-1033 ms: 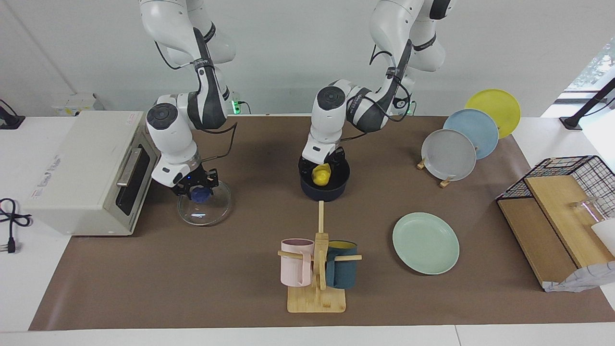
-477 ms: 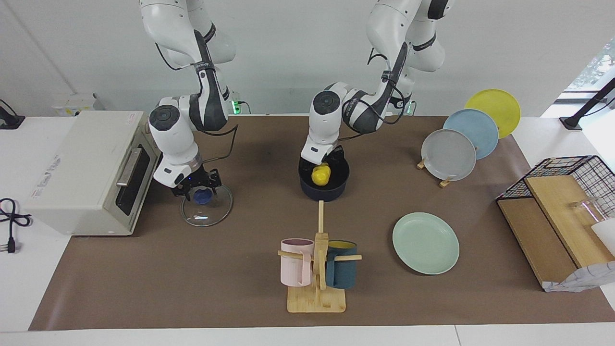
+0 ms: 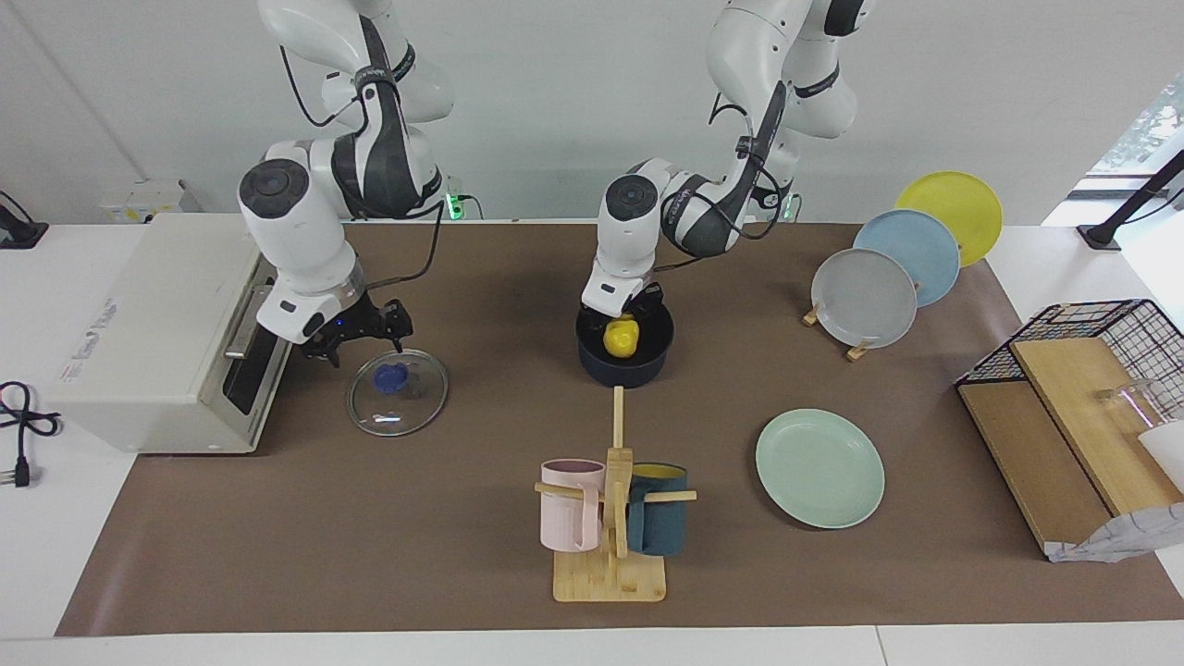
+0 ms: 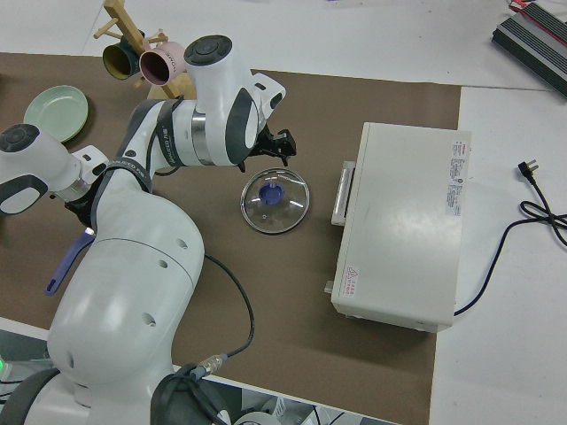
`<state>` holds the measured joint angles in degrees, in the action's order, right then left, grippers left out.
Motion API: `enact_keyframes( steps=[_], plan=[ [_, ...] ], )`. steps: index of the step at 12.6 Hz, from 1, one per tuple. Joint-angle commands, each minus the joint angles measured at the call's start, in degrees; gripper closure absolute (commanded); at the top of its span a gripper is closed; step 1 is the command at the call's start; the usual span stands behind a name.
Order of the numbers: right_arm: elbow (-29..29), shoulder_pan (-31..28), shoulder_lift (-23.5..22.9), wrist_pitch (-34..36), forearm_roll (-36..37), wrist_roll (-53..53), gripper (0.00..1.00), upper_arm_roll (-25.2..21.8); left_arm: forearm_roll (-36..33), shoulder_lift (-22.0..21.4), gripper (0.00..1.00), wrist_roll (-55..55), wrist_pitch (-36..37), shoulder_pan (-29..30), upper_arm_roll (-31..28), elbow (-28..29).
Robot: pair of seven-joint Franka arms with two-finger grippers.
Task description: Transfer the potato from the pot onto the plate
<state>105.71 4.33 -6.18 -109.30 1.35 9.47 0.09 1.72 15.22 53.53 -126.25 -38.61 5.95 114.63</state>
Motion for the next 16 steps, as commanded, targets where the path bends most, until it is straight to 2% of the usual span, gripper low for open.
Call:
enact_keyframes(
  steps=[1, 3, 6, 8, 10, 12, 13, 14, 16],
  plan=[
    [-8.3, -1.1, -0.1, 9.8, 0.0, -1.3, 0.00, 0.1, 0.3, -0.5, 1.00, -1.2, -2.0, -0.3, -0.8, 2.0],
    [-13.1, -1.2, 1.7, 16.4, 0.2, -1.5, 0.00, -0.4, 0.3, -0.5, 1.00, -1.5, -1.8, 0.4, -0.8, 1.6],
    [-17.4, -1.1, 3.5, 22.1, 0.9, -4.7, 0.00, -0.7, 0.3, -2.9, 1.00, -1.8, 1.9, 2.6, -0.8, -1.1],
    [-17.6, -0.6, 3.6, 23.2, 1.5, -6.5, 0.00, -0.5, 0.5, -3.4, 1.00, -2.6, 11.2, 6.3, -0.8, -9.8],
    [-18.7, -0.6, 3.5, 23.7, 1.5, -8.1, 0.00, -0.3, 4.2, -2.6, 1.00, -7.1, 19.3, 10.9, -1.0, -20.4],
    [-19.1, -0.9, 3.5, 25.2, 1.0, -8.2, 0.00, -0.5, 4.6, 2.2, 1.00, -12.0, 28.2, 18.4, -0.8, -32.1],
    [-19.3, -1.1, 3.7, 26.0, 1.1, -8.2, 0.00, -0.6, 4.6, 5.1, 1.00, -16.4, 30.8, 20.9, -1.1, -38.3],
    [-19.3, -1.2, 4.2, 27.4, 1.1, -8.2, 0.00, -0.8, 4.4, 7.4, 1.00, -20.4, 31.2, 24.7, -0.9, -41.7],
    [-18.3, -1.5, 5.6, 27.7, 0.6, -8.3, 0.00, -1.5, 4.1, 10.9, 1.00, -30.4, 27.8, 29.3, -1.2, -43.4]
  ],
)
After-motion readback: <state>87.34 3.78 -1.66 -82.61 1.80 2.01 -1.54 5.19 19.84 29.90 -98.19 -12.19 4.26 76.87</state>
